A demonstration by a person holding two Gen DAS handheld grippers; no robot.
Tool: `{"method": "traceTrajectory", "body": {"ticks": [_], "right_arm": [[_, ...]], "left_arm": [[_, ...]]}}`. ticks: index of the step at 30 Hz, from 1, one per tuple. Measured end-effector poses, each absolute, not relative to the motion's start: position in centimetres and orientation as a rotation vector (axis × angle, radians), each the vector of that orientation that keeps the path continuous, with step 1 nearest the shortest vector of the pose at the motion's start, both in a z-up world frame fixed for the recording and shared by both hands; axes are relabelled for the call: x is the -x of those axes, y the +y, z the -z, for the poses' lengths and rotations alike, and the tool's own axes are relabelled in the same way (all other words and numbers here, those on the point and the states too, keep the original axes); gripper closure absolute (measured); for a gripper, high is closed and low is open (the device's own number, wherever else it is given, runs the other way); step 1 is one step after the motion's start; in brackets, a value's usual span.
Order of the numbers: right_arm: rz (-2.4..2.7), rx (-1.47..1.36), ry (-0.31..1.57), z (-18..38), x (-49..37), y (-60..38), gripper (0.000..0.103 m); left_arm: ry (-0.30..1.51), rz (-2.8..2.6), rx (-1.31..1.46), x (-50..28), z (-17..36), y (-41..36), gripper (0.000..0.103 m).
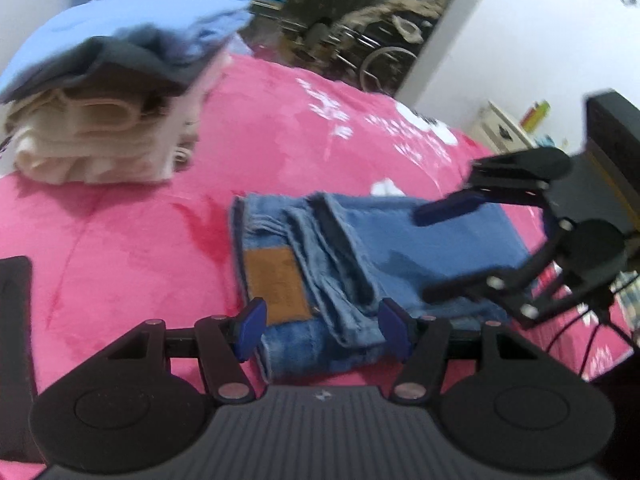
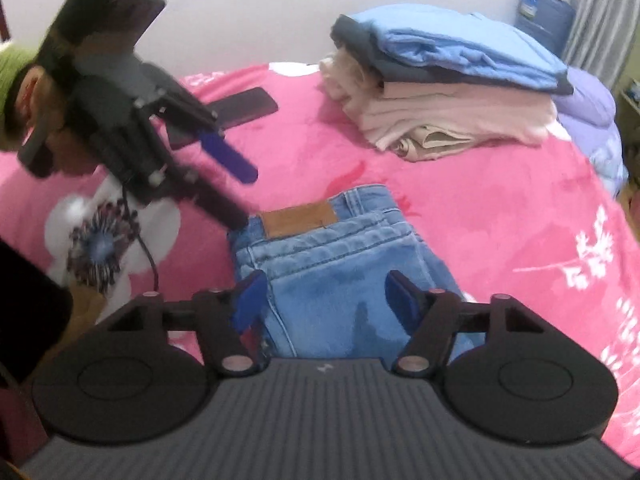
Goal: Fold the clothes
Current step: 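Press the folded jeans flat with the left gripper while the right gripper releases the leg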
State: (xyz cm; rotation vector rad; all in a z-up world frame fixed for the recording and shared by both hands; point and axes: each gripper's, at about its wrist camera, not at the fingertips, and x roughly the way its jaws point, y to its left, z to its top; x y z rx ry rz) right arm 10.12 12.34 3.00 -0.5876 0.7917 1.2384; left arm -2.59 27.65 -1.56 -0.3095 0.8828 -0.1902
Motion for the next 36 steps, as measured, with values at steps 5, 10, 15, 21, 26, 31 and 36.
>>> {"method": "traceTrajectory", "body": {"ticks": [5,10,15,21,26,31,36], "right_arm": [[-1.286,0.538,0.877,-1.1,-10.0,14.0,0.056],[-1.274,0.575,0.843,0.3,-9.6,15.1,0.075],[-1.286,0.525,0.837,-0.6,-10.0,14.6,0.097],[-1.32,0.511,0.832,-0.6,-9.5,14.5,0.097],[-1.349,0.502,0.838,-0.3,-8.9,14.6,0.097],[-1.367,0.513,0.82,-0.1,-8.1,14.5,0.091],[-1.367,0.585,0.761,-1.1,-7.6,13.5,0.074]], "left_arm": [[0.902,0.229,0.324,3.1,2.0,26.5,0.047],[0.907,0.26,0.288,3.1,2.5,25.4,0.063],[0.917,0.265,0.27,3.0,3.1,25.1,0.073],[0.916,0.269,0.353,2.8,4.0,26.2,0.074],[0.922,0.26,0.388,2.8,4.6,26.9,0.072],[0.927,0.282,0.402,2.8,4.7,27.2,0.066],[0.932,0.316,0.417,2.5,4.8,27.1,0.062]]}}
